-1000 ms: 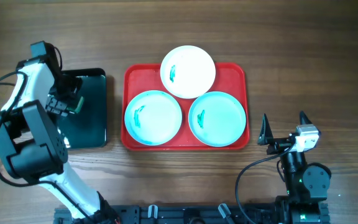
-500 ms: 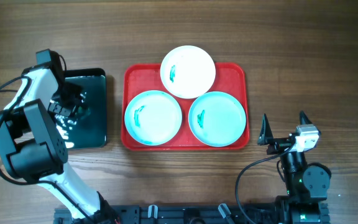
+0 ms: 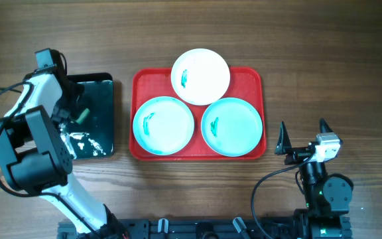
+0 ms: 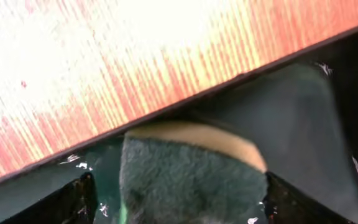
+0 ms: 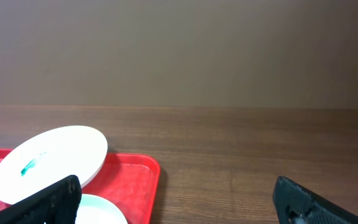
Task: Clean dirty plates on tray and stack at the side
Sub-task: 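Dip and swish the held sponge in the water with the left gripper, then carry the sponge with the left gripper onto the left light-blue plate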
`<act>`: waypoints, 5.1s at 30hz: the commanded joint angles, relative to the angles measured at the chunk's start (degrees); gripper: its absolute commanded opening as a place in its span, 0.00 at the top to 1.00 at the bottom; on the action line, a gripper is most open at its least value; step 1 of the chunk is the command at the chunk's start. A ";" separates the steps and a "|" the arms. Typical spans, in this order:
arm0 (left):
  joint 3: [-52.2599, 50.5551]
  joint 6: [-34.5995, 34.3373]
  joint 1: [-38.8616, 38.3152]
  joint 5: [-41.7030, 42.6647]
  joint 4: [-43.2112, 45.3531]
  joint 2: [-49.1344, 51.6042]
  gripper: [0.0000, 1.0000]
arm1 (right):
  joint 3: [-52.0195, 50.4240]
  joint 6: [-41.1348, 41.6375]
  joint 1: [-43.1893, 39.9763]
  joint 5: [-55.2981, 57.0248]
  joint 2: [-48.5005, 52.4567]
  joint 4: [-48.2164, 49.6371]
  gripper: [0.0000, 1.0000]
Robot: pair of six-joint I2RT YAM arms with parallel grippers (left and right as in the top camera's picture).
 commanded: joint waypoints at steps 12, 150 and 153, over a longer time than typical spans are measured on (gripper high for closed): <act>-0.72 3.26 0.07 5.49 -4.35 3.21 0.00 | -0.04 -0.70 -0.24 0.74 -0.35 0.13 0.00; -1.46 3.30 -2.71 7.58 -9.22 -22.12 0.96 | -0.04 -0.72 -0.24 0.74 -0.35 0.13 0.00; -3.58 3.23 -3.28 3.34 -6.99 -22.03 0.96 | -0.04 -0.72 -0.24 0.74 -0.35 0.13 0.00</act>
